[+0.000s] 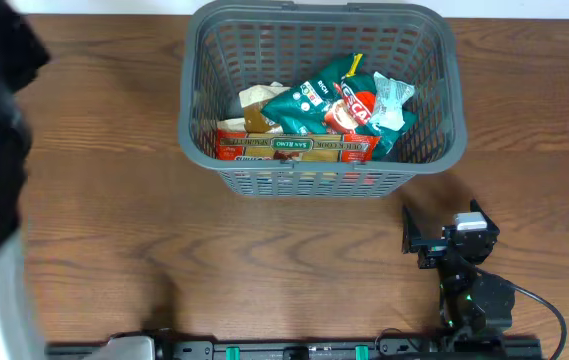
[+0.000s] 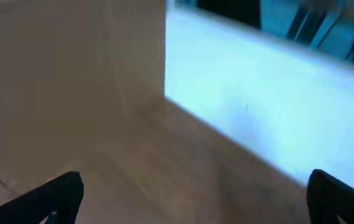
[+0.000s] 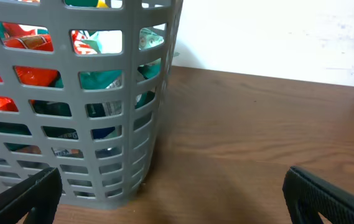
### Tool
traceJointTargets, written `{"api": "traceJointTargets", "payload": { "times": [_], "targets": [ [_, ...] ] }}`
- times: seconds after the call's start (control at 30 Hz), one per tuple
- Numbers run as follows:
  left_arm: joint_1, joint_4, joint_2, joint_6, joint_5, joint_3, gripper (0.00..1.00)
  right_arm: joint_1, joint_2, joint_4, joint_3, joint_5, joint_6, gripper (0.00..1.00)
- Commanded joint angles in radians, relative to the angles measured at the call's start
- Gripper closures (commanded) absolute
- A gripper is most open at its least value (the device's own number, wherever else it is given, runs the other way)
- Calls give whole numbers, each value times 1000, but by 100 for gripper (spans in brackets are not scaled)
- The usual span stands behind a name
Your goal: Pack container
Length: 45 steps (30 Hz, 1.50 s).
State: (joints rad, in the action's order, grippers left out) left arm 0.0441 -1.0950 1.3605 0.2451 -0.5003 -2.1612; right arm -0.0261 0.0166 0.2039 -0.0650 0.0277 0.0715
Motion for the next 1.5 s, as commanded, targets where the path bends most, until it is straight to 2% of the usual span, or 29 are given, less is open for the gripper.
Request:
{"api": "traceJointTargets", "payload": {
  "times": [0.0,0.27,0.57,1.0,1.17,1.47],
  "targets": [
    [5,0,-113,50,-5,-2,1,8,-11,-3,5,6,16,1],
    [5,-2,-323,143,-6,102,1,8,-11,-3,5,6,16,1],
    [5,60,-595,320,-6,484,1,8,-11,-2,5,6,16,1],
    [5,349,-915,576,-5,1177,1,8,-11,-2,5,6,16,1],
    [5,474,-997,630,-5,1410,1,8,-11,-3,5,6,16,1],
    [5,667,-1110,732,87,1706,1,8,-11,-2,5,6,16,1]
  ]
}}
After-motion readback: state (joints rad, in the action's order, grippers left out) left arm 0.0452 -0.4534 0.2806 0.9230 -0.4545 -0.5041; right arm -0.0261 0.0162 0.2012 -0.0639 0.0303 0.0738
